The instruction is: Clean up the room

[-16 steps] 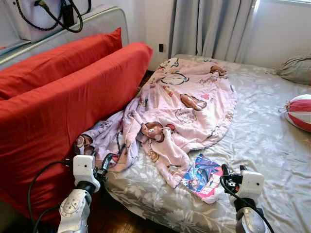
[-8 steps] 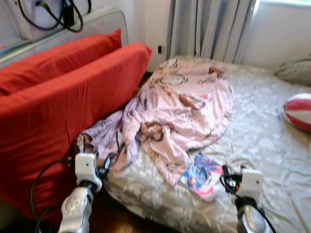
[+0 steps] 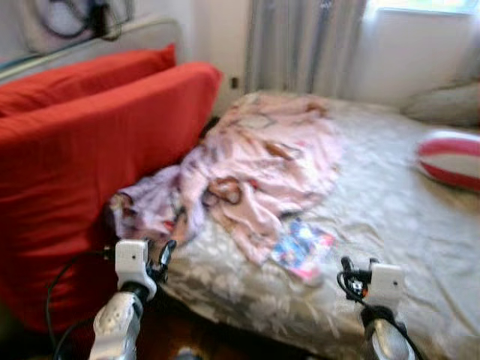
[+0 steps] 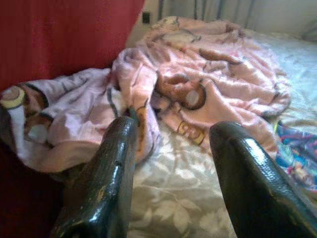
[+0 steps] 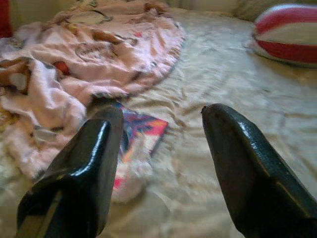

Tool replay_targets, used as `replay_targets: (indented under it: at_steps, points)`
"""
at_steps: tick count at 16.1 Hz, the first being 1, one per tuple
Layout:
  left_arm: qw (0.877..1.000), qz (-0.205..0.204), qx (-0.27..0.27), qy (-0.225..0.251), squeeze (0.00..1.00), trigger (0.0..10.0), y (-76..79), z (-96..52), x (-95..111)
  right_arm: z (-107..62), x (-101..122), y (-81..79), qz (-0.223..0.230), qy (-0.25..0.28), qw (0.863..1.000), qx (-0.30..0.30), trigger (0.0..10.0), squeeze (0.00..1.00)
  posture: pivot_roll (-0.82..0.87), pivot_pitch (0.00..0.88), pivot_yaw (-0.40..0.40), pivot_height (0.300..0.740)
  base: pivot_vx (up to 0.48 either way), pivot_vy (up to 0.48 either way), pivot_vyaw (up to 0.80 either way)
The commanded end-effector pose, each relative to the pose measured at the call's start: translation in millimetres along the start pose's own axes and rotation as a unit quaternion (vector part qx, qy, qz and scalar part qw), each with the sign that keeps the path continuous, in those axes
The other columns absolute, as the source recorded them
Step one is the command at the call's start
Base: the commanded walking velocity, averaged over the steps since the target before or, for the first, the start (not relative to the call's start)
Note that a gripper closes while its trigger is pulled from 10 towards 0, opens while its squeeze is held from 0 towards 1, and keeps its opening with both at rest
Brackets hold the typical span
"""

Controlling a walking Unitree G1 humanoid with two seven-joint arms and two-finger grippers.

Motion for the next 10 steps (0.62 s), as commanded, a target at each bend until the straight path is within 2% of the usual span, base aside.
replay_targets:
  at_steps: [1,7,10]
  points:
    - [1.000,0.001,-0.002,-0.010,0.00,10.0,-1.7,-4.3,-5.0,7.2,10.8,-5.1,-0.004,0.012,1.000,0.011,10.0,0.00,-0.03,0.015,-0.008,0.646,0.000,0.000,0.00]
    - [1.000,-0.002,-0.012,-0.018,0.00,10.0,4.8,-4.5,-8.7,7.3,7.5,-9.7,-0.005,0.003,1.000,0.021,10.0,0.00,-0.02,0.015,-0.008,0.646,0.000,0.000,0.00]
    - [1.000,-0.004,-0.013,-0.019,0.00,10.0,5.3,-4.6,-9.0,9.5,5.2,-11.9,-0.006,-0.007,1.000,0.027,10.0,0.00,-0.03,0.017,-0.007,0.626,0.000,0.000,0.00]
Point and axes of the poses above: a point about 5 cm out from each wrist's last joint towards the gripper, its own z axis pointing out of the wrist towards the gripper, its own x axis along the axis of the wrist's last joint, y = z × x, the point moved 6 cm from there along z, pointing out of the wrist towards the gripper, and after that the axes turned 2 degrees about -z, right-handed, at the moved point
